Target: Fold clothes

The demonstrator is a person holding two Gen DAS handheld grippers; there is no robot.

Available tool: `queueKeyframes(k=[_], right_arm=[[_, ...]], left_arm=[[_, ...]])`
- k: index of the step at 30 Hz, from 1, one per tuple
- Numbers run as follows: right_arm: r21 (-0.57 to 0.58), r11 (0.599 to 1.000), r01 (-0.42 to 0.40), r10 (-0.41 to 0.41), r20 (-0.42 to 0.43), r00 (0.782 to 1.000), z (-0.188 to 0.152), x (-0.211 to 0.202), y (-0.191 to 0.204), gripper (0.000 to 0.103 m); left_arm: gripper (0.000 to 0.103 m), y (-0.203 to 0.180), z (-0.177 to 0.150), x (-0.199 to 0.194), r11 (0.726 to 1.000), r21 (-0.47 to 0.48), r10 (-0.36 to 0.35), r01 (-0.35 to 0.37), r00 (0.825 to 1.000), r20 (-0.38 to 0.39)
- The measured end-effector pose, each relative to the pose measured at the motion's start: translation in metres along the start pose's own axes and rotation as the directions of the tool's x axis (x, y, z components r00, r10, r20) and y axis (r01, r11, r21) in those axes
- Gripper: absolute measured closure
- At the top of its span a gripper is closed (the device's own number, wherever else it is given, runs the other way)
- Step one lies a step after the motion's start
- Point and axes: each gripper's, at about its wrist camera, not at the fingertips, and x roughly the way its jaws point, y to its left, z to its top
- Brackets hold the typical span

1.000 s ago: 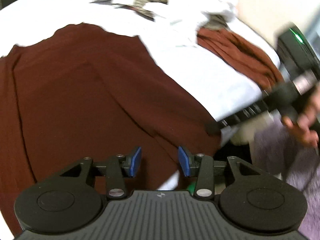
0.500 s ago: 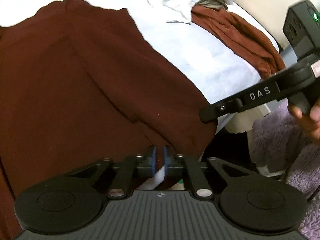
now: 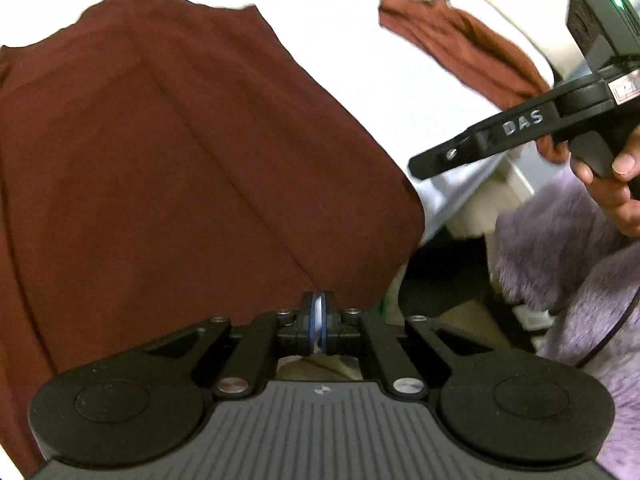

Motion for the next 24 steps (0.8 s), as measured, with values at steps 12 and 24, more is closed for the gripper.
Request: queueKeyframes(k=[12,24], right_arm=[[-0.073,0.996,-0.047,0.055,0.114,0.992,0.081,-0.020,0.012,0.062],[0.023,0.996,-0.082,0.075,0.206,0.976,0.157,0.012,0.002,0.062]], left_arm=[[0.101,0.055,0.057,-0.027,0.974,-0.220,0.111,-0.056,0.962,0.248],[0.082,0.135,0.165,0.007,0.972,-0.227,0.132,-0.062,0.942,0.308]])
